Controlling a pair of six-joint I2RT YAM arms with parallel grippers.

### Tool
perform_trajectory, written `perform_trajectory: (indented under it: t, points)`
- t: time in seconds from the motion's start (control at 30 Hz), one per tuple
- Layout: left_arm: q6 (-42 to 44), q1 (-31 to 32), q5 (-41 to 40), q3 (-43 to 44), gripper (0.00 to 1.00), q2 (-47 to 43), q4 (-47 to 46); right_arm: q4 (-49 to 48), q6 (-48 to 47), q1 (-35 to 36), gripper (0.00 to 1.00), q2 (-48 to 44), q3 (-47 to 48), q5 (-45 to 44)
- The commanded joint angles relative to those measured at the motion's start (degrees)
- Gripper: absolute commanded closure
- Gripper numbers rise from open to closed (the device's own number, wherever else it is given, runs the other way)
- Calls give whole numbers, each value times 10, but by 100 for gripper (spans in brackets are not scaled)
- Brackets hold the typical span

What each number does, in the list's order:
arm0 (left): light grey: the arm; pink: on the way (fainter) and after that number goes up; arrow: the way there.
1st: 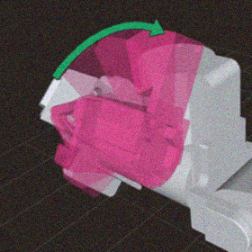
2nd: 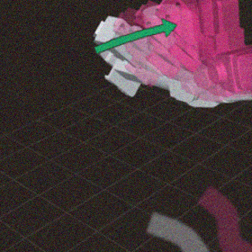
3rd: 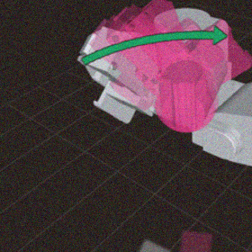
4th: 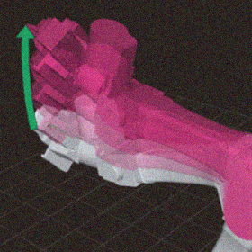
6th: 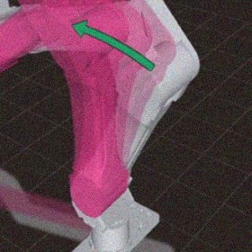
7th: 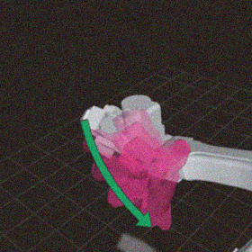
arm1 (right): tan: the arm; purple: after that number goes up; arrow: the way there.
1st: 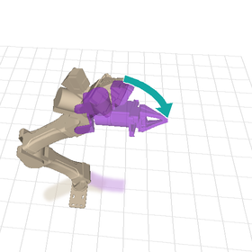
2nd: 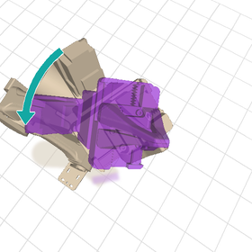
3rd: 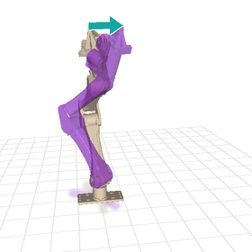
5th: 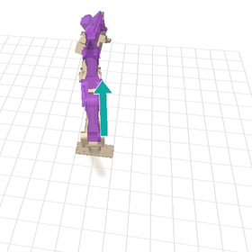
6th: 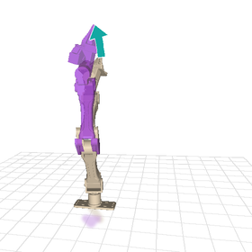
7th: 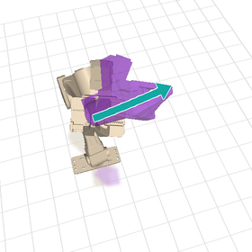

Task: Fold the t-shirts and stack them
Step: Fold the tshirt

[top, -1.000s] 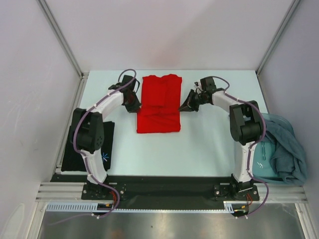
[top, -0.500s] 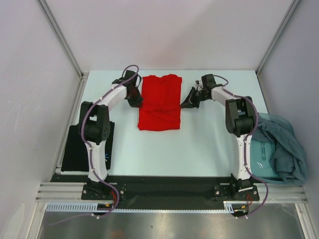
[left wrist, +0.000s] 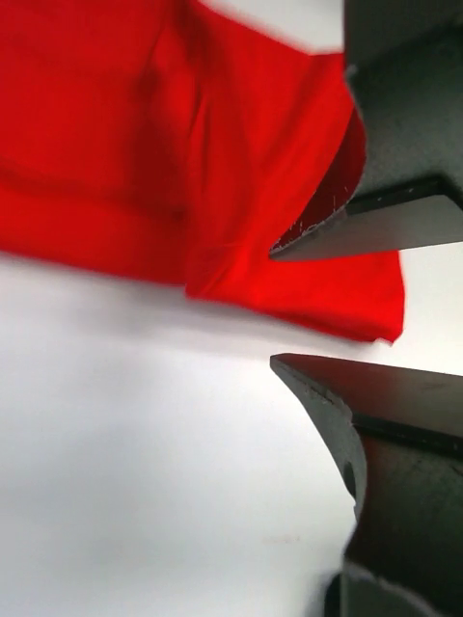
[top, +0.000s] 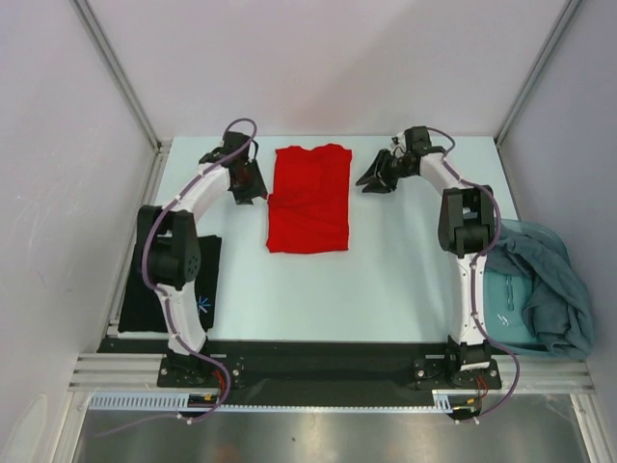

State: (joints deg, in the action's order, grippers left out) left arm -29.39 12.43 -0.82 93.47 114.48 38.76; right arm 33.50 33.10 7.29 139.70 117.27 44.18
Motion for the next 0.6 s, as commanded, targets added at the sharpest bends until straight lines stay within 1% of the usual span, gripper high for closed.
perform_trajectory:
  t: [0.0, 0.03, 0.07, 0.1, 0.13, 0.23, 0.3, 0.37, 0.47, 0.53, 0.57]
  points:
    - [6, 7, 118, -67, 52, -79, -67, 39, -42, 26, 58, -91, -66, 0]
    - [1, 17, 140, -84, 55, -90, -100, 28, -44, 34, 58, -122, -115, -12]
    - [-1, 22, 169, -100, 57, -91, -118, -2, -35, 49, 58, -135, -142, -16]
    - [-8, 28, 187, -128, 58, -92, -135, -21, -29, 59, 59, -142, -164, -15]
    - [-14, 33, 207, -136, 61, -84, -149, -32, -25, 67, 60, -146, -184, -16]
    - [-30, 44, 228, -152, 61, -65, -164, -41, -17, 91, 61, -145, -192, -23]
    - [-33, 44, 232, -159, 60, -53, -172, -80, -3, 101, 61, -160, -223, -18]
    - [-27, 45, 234, -165, 59, -56, -174, -96, -1, 112, 60, -159, -240, 13]
    - [-6, 44, 246, -179, 54, -59, -178, -100, -22, 114, 58, -157, -259, 53]
    - [7, 41, 260, -183, 55, -48, -172, -82, -48, 113, 61, -147, -267, 63]
    - [9, 39, 260, -187, 56, -40, -169, -88, -52, 111, 63, -148, -279, 61]
